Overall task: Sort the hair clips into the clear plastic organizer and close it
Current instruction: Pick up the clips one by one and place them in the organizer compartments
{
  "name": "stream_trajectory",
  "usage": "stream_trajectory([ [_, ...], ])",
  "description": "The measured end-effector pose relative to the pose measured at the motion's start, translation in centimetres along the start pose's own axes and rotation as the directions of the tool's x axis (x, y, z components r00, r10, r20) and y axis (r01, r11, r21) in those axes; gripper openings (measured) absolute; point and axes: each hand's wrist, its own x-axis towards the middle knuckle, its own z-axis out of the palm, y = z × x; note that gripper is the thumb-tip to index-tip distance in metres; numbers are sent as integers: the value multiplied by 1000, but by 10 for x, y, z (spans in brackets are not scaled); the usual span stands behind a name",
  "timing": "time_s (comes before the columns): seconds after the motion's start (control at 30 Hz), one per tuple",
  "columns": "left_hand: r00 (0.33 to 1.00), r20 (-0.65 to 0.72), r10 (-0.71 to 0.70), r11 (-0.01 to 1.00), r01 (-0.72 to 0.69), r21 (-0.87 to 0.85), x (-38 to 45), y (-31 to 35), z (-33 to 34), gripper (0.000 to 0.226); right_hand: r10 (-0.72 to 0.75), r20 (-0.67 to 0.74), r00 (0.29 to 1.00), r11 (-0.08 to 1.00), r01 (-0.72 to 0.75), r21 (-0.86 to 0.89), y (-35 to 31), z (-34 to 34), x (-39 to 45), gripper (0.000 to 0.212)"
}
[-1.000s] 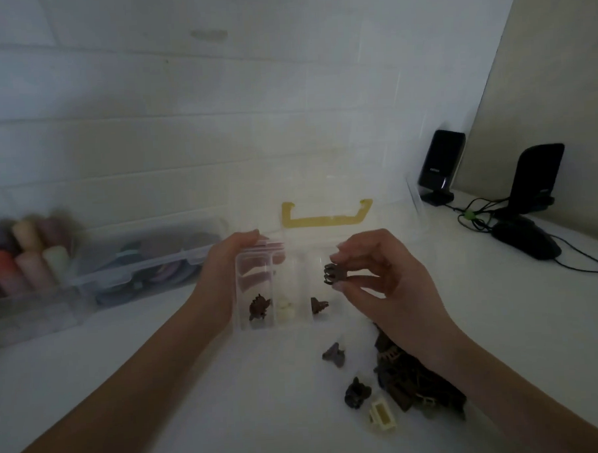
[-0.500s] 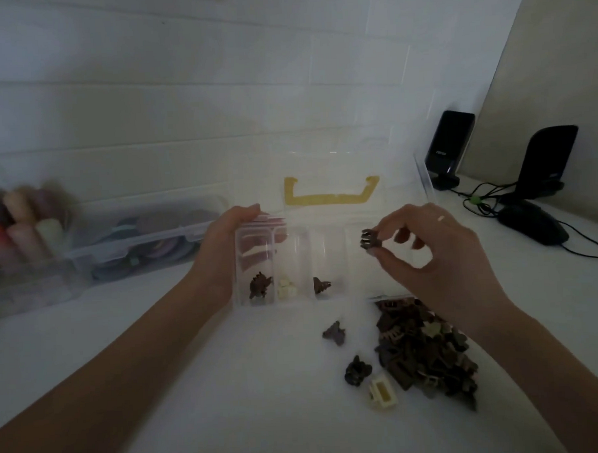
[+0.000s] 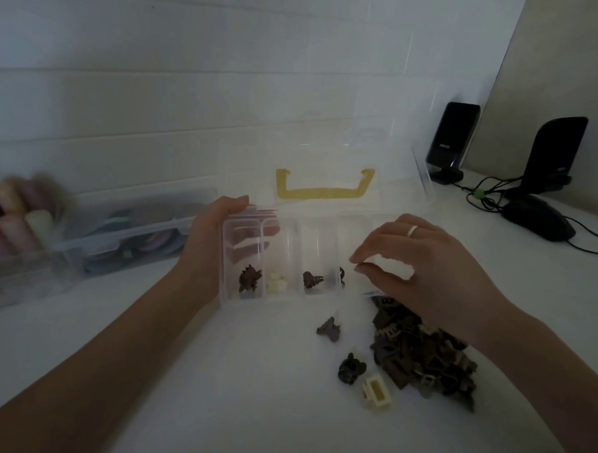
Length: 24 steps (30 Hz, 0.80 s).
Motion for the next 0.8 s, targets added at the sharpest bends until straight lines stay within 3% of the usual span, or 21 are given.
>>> stream_trajectory([
  [0.07,1000,-26,9,1000,-10,-25,2,2,-2,21,23,56,998,997,-27,74,-7,-5,0,6],
  [0.13,999,-37,7,999,-8,-41,4,2,-4,18,5,170,985,994,-23,103,-14,-5,0,17],
  [0.23,1000,-28,2,999,-3,-39,4,2,-6,23,27,410,912,995,-64,77,-20,0,-1,27],
  [0.37,999,-44,22,999,-23,-25,5,0,-6,18,98,494,864,995,-103,-18,-20,3,-3,44],
  [0.53,999,-36,31,999,-32,-24,5,0,-4,18,93,498,862,993,-116,16,-24,11,-2,27],
  [0.63,999,-25,36,999,-37,-17,4,0,-3,19,95,434,896,966,-188,177,-21,11,-4,16],
  [0.7,999,-29,36,999,-37,-20,3,0,-3,19,98,339,936,927,-210,311,-22,10,-3,15],
  [0.8,999,-24,46,999,-46,-18,3,-1,-2,20,121,91,988,915,-147,375,-24,11,-1,18],
])
